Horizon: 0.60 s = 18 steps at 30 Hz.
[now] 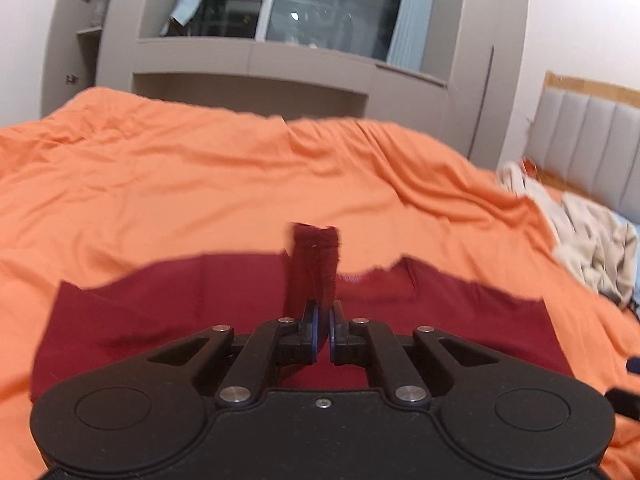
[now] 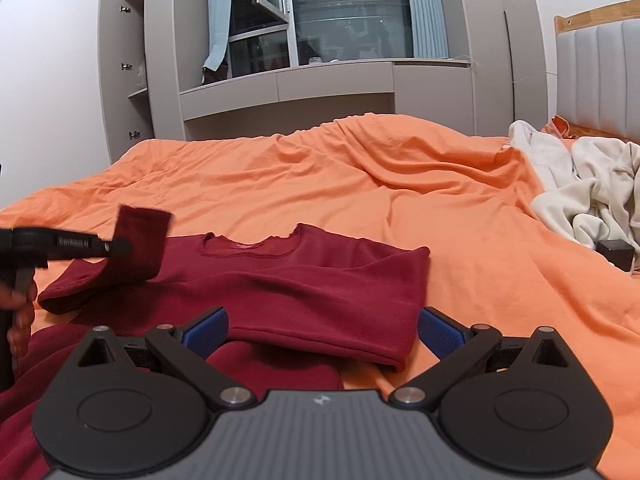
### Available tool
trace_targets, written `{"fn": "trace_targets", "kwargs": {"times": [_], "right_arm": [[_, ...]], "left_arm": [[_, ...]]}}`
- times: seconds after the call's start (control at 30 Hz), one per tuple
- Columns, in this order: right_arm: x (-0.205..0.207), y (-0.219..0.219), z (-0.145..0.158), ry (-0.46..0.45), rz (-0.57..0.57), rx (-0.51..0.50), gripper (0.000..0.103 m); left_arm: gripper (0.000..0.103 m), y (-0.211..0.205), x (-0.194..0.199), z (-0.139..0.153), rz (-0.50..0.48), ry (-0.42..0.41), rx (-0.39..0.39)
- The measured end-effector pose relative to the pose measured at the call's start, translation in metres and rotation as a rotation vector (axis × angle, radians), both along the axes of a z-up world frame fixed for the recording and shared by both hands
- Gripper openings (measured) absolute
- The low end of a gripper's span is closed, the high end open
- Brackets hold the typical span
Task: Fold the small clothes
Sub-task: 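Grasp the sleeve cuff with the left tool and fold it across the body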
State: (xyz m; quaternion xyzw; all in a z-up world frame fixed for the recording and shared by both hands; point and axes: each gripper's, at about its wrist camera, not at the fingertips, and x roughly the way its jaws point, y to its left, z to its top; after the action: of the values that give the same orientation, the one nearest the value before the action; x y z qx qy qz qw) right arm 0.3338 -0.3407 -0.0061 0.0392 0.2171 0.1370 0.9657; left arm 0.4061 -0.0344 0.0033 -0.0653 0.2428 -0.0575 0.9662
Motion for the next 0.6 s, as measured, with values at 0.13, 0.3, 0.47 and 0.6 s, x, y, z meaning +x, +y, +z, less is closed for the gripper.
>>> {"fn": "trace_targets", "kwargs": {"times": [0.13,0.3,0.47,0.6], "right_arm": [[0.001,0.0,-0.001,0.004,-0.006,-0.001,0.103],[0.0,0.0,-0.001,0.001,-0.011,-0.003,0.103],[0.001,0.0,-0.002,0.008,-0.013,-0.004,0.103],[0.001,0.002,-0.002,0.011,-0.012,-0.01,0.103]], "left_arm": [[0.005,-0.003,-0.002,-0.008,-0.048,0.026,-0.011],[0.005,-0.012,-0.009,-0.01,-0.097,0.046,-0.029],[0.005,-0.017,-0.009,-0.016,-0.129,0.075,-0.053],[0.011,-0.016,-0.006,-0.023,-0.157,0.124,-0.078]]}}
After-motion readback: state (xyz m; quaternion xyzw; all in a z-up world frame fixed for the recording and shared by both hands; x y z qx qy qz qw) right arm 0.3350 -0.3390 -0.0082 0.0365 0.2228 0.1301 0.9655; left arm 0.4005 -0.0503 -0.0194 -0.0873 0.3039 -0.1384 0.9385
